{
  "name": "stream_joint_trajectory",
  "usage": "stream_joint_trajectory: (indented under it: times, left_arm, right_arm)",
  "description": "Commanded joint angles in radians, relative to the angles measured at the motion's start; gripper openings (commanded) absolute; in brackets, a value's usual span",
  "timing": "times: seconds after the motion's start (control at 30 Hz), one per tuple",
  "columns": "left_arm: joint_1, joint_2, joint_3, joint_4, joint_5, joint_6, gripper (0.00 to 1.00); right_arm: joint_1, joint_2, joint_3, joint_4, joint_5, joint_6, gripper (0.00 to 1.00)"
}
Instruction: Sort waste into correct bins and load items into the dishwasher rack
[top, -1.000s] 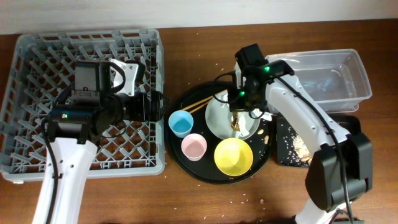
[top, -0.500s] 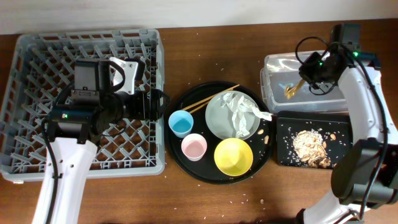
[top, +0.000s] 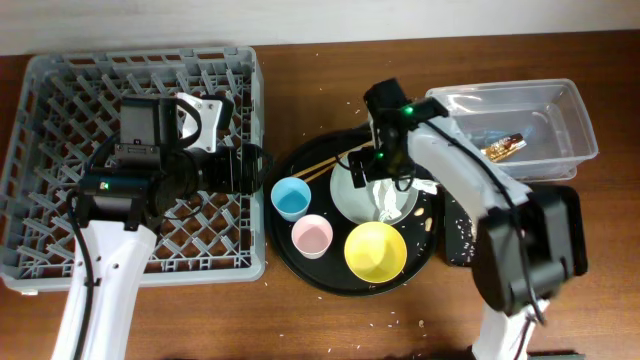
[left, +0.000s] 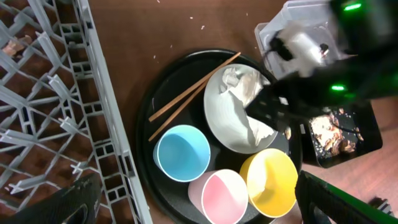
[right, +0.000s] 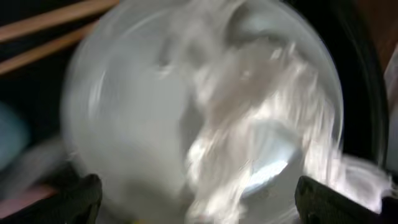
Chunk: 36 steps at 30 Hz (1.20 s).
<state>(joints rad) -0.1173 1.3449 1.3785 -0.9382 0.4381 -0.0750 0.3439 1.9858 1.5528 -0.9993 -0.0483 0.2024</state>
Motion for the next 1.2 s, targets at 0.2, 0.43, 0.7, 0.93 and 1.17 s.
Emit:
stream_joint_trajectory:
  times: [0.2, 0.43, 0.7, 0.93, 1.17]
  left_arm:
    - [0.0, 0.002, 0.016, 0.001, 0.01, -0.006, 0.99]
    - [0.0, 0.002, 0.016, 0.004, 0.006, -0.006, 0.99]
    - [0.0, 0.002, 0.016, -0.009, 0.007, -0.006, 0.99]
    - [0.0, 0.002, 0.016, -0.011, -0.033, -0.006, 0.99]
    - [0.064, 0.002, 0.016, -0.092, -0.164, -0.164, 0.99]
  right_arm:
    - [-0.032, 0.119, 0.048, -0.004, -0.034, -0.004, 0.04]
    - [-0.352, -0.178, 0.229, -0.051, -0.019, 0.137, 0.04]
    - [-0.433, -0.27, 0.235, -0.056, -0.336, -0.015, 0.85]
    - [-0.007, -0.321, 0.096, -0.322, -0.303, -0.014, 0.75]
    - [0.261, -0.288, -0.285, 0.121, -0.307, 0.18, 0.63]
